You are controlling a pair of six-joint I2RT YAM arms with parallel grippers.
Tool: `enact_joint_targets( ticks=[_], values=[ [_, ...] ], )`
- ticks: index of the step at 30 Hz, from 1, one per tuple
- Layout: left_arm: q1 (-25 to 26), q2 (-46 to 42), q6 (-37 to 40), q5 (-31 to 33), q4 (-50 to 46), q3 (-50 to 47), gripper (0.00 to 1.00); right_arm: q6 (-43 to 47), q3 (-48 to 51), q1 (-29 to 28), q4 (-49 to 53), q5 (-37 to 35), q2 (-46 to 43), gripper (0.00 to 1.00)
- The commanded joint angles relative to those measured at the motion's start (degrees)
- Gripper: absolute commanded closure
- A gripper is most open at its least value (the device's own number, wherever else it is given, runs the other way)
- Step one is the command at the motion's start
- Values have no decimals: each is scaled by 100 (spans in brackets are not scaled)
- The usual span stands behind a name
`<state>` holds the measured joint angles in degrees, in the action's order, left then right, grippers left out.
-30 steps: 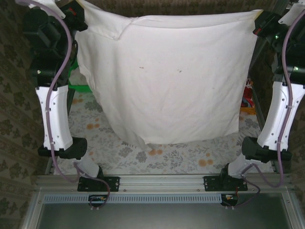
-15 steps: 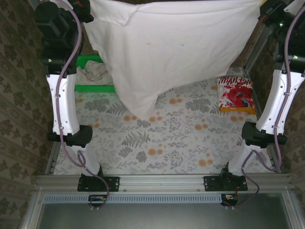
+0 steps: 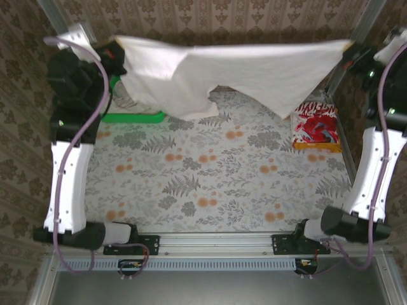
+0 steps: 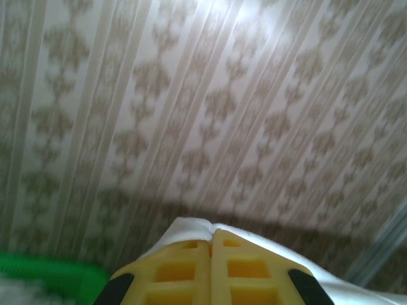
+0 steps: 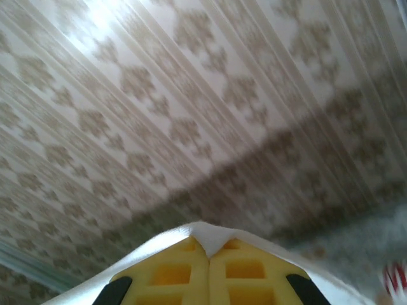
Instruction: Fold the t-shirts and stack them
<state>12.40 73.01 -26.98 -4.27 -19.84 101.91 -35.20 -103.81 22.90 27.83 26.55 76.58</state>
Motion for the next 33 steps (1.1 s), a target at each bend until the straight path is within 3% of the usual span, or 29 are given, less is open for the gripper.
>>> enact_joint_targets(
  ticks=[1,7,11,14,18,22,33],
  values=[
    [5,-772,-378,137,186,-1627,100,230,1640,56,-467,206,-936,100],
    [16,-2155,-1228,146,-630,-4214,100,9,4545,25,2,104,-2303,100],
    [16,-2741,-1946,66,-554,-5847,100,-596,6641,-63,-61,-45,-2862,100],
    [16,-2927,-2227,23,-364,-6728,100,-769,7630,-91,-9,-245,-3166,100],
    [16,-2938,-2375,29,-344,-7387,100,-692,8225,-97,252,-725,-3415,100],
    [16,-2907,-2468,-9,-450,-7773,100,-791,8648,-94,232,-725,-3452,100],
    [-12,-3146,-2643,100,-1271,-7941,100,-1157,8902,-324,1061,-904,-4111,100]
  ],
)
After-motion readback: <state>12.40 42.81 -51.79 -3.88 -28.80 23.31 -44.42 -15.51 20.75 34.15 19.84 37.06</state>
